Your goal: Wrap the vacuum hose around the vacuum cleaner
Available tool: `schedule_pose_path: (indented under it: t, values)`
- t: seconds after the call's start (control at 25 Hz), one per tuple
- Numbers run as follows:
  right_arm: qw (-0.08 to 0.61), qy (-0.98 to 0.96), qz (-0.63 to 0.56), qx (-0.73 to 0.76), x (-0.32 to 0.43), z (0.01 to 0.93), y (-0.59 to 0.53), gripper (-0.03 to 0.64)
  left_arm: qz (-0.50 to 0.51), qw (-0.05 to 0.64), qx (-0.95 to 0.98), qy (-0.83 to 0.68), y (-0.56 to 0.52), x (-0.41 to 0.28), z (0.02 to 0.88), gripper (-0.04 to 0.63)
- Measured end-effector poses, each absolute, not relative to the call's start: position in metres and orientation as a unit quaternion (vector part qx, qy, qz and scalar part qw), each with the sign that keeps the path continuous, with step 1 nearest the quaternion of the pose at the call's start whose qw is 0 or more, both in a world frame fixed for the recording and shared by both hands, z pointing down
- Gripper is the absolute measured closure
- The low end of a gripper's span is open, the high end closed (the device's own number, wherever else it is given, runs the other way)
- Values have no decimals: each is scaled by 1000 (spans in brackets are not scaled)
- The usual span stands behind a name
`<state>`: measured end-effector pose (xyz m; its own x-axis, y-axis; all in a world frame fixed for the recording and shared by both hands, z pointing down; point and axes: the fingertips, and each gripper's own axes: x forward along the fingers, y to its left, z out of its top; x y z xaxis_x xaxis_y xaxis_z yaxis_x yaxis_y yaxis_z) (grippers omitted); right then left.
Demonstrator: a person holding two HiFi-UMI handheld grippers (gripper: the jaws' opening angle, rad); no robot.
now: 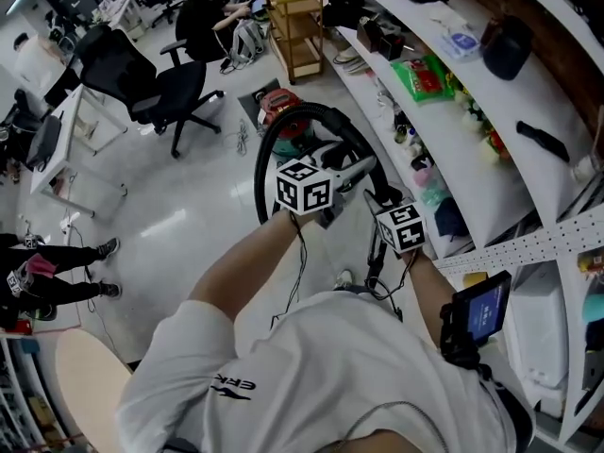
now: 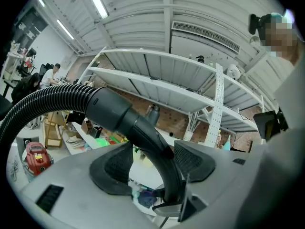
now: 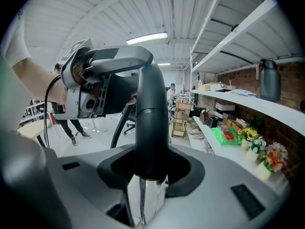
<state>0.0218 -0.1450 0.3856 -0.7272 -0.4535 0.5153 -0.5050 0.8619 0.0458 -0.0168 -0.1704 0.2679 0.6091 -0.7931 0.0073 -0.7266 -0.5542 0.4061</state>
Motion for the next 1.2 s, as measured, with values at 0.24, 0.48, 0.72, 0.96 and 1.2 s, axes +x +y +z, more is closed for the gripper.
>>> schedule_pose_path:
  t: [0.24, 0.48, 0.72, 0.96, 1.2]
  values:
    - [244, -934, 61, 254, 17, 388, -206, 469, -82, 186, 871, -446, -228, -16, 270, 348]
    - [241, -936, 59, 249, 12, 390, -236, 471, -76, 204, 868, -445, -257, -18, 272, 344]
    - [233, -938, 42, 254, -3, 374, -270, 471, -82, 230, 858, -452, -293, -42, 264, 342]
    - [232, -935, 33, 267, -35, 364, -296, 471, -49, 253, 871, -418, -325, -73, 258, 341]
    - [227, -924, 46, 303, -60, 361, -330, 471, 27, 236, 905, -352, -362, -82, 250, 341]
